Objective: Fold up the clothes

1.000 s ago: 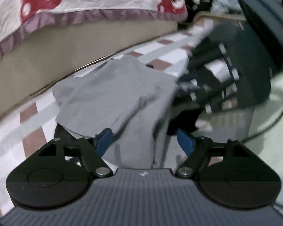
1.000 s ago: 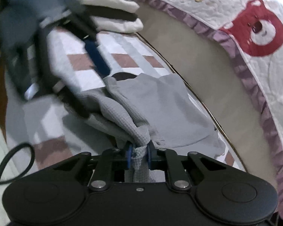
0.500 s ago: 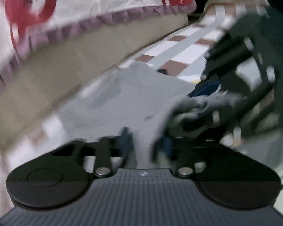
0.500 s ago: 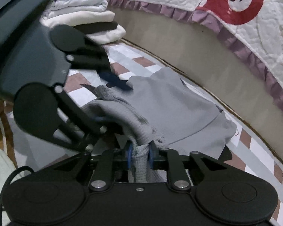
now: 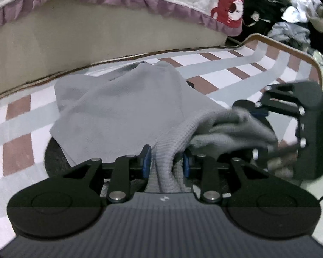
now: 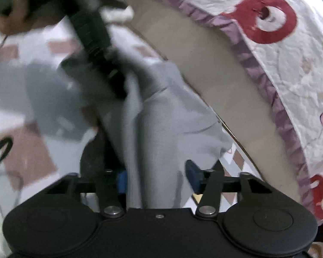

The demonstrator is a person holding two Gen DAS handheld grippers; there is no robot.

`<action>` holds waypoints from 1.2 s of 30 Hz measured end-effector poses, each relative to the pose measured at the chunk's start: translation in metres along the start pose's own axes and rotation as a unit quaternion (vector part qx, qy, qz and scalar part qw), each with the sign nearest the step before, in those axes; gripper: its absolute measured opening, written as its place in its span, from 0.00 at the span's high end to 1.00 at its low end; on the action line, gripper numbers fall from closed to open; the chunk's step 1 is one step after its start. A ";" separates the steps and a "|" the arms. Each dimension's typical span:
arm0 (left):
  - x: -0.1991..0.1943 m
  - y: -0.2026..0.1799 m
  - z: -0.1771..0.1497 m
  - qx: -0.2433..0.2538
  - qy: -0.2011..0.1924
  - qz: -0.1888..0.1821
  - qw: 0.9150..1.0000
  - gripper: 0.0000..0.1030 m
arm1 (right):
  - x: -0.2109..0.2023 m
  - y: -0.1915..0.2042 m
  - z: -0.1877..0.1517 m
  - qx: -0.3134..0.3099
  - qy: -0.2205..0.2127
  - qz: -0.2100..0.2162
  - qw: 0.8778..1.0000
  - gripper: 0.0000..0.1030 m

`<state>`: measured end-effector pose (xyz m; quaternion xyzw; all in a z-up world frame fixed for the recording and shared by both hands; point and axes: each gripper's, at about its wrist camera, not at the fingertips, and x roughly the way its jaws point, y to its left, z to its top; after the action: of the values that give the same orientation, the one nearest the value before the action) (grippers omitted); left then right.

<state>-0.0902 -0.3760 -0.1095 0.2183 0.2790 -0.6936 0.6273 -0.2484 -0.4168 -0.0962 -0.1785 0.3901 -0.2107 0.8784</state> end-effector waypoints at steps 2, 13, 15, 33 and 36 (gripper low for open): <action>-0.003 -0.003 -0.004 0.015 0.003 -0.008 1.000 0.83 | 0.005 -0.009 0.005 0.013 0.000 0.045 0.999 0.88; -0.105 -0.057 -0.048 0.105 0.083 -0.046 0.990 0.86 | -0.060 -0.010 0.025 0.049 0.043 0.267 0.962 0.87; -0.124 -0.064 -0.055 0.095 0.094 -0.065 0.989 0.86 | -0.076 -0.005 0.028 0.041 0.052 0.322 0.945 0.87; 0.021 0.070 0.071 0.022 0.175 -0.095 0.980 0.83 | 0.085 -0.154 0.064 0.293 0.184 0.441 0.828 0.82; 0.051 0.082 0.067 -0.022 0.180 -0.081 0.980 0.83 | 0.120 -0.163 0.029 0.405 0.188 0.425 0.788 0.82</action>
<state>-0.0121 -0.4631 -0.1018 0.3021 0.4194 -0.6852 0.5131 -0.1909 -0.6118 -0.0731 0.4199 0.4629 0.0156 0.7805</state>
